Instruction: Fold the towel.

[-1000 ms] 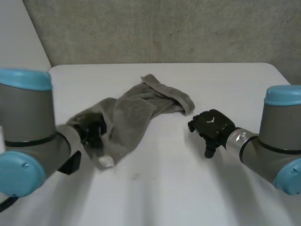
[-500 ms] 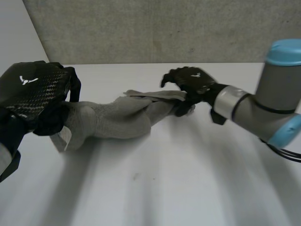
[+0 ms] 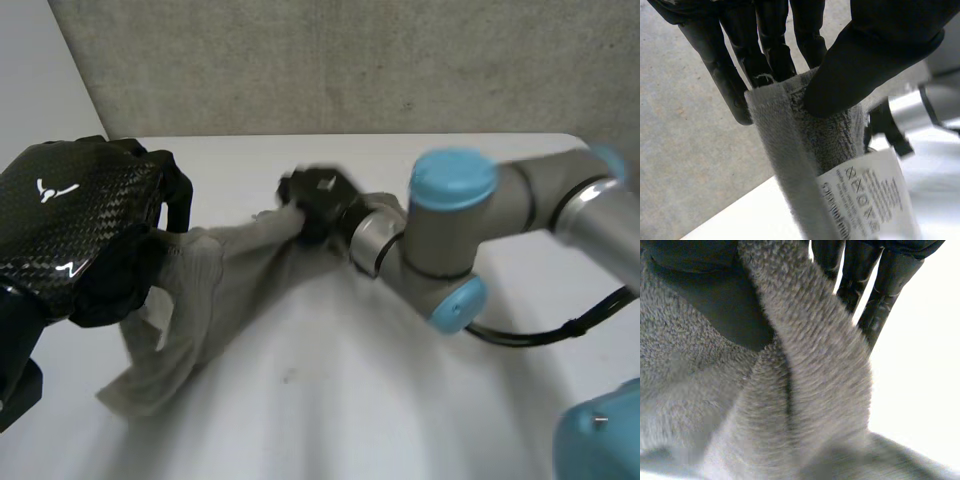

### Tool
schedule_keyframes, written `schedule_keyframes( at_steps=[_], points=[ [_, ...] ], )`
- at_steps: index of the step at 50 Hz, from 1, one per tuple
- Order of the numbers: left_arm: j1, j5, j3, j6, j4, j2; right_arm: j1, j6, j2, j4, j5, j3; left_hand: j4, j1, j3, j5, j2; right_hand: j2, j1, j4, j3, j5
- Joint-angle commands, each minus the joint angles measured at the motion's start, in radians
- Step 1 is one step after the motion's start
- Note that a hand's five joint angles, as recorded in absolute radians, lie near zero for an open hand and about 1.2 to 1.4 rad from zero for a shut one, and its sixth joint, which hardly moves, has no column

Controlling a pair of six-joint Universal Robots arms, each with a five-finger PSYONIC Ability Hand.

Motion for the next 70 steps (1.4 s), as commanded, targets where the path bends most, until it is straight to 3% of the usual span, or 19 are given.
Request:
schedule_keyframes(
  at_steps=[1, 5, 11, 16, 23, 24, 25, 26, 28, 34, 36, 39, 44, 56, 70],
  points=[
    [0.073, 0.003, -0.005, 0.006, 0.119, -0.063, -0.143, -0.162, -0.32, -0.07, 0.17, 0.19, 0.179, 0.211, 0.18, 0.187, 0.179, 0.22, 0.42, 0.217, 0.219, 0.278],
    [0.113, 0.008, 0.0, 0.004, 0.218, -0.146, -0.177, -0.278, -0.546, -0.17, 0.185, 0.417, 0.179, 0.211, 0.18, 0.187, 0.179, 0.22, 0.42, 0.217, 0.219, 0.278],
    [0.113, 0.006, 0.006, 0.004, 0.308, -0.238, -0.164, -0.409, -0.649, -0.1, 0.21, 0.652, 0.179, 0.211, 0.18, 0.187, 0.179, 0.22, 0.42, 0.217, 0.219, 0.278],
    [0.119, 0.004, 0.018, 0.012, 0.366, -0.358, -0.107, -0.441, -0.632, -0.042, 0.23, 0.755, 0.179, 0.211, 0.18, 0.187, 0.179, 0.22, 0.42, 0.217, 0.219, 0.278],
    [0.15, 0.001, 0.046, 0.013, 0.383, -0.477, 0.023, -0.388, -0.479, 0.007, 0.233, 0.764, 0.179, 0.211, 0.18, 0.187, 0.179, 0.22, 0.42, 0.217, 0.219, 0.278],
    [0.159, 0.001, 0.049, 0.013, 0.383, -0.497, 0.021, -0.36, -0.464, 0.047, 0.228, 0.757, 0.179, 0.211, 0.18, 0.187, 0.179, 0.0, 0.2, -0.003, -0.001, 0.058],
    [0.159, 0.001, 0.049, 0.013, 0.383, -0.497, 0.02, -0.324, -0.459, 0.1, 0.22, 0.735, 0.179, 0.211, 0.18, 0.187, 0.179, -0.467, -0.267, -0.47, -0.468, -0.409],
    [0.168, 0.001, 0.05, 0.015, 0.381, -0.51, 0.02, -0.323, -0.459, 0.101, 0.22, 0.735, 0.179, 0.211, 0.18, 0.187, 0.179, -0.472, -0.272, -0.475, -0.473, -0.413],
    [0.176, 0.001, 0.049, 0.015, 0.38, -0.516, 0.011, -0.253, -0.467, 0.191, 0.211, 0.682, 0.179, 0.211, 0.18, 0.187, 0.179, -0.992, -0.792, -0.995, -0.993, -0.934],
    [0.181, 0.001, 0.029, 0.013, 0.375, -0.511, -0.114, -0.211, -0.507, 0.241, 0.19, 0.609, 0.179, 0.211, 0.18, 0.187, 0.179, -1.002, -0.801, -1.005, -1.003, -0.943],
    [0.179, 0.001, 0.021, 0.013, 0.374, -0.507, -0.205, -0.222, -0.543, 0.25, 0.138, 0.573, 0.179, 0.211, 0.18, 0.187, 0.179, -1.0, -0.8, -1.003, -1.001, -0.942],
    [0.174, 0.004, 0.001, 0.015, 0.372, -0.49, -0.23, -0.23, -0.545, 0.253, 0.105, 0.551, 0.179, 0.211, 0.18, 0.187, 0.179, -0.997, -0.797, -1.0, -0.998, -0.939],
    [0.165, 0.007, -0.043, 0.016, 0.367, -0.419, -0.307, -0.276, -0.511, 0.303, -0.028, 0.439, 0.179, 0.211, 0.18, 0.187, 0.179, -0.962, -0.762, -0.965, -0.963, -0.904],
    [0.15, 0.008, -0.115, 0.019, 0.324, -0.283, -0.306, -0.461, -0.286, 0.399, -0.065, 0.22, 0.179, 0.211, 0.18, 0.187, 0.179, -0.833, -0.633, -0.836, -0.834, -0.775],
    [0.127, 0.008, -0.147, 0.021, 0.318, -0.29, -0.235, -0.635, -0.068, 0.377, -0.155, 0.083, 0.179, 0.211, 0.18, 0.187, 0.179, -0.789, -0.589, -0.792, -0.79, -0.731]
  ],
)
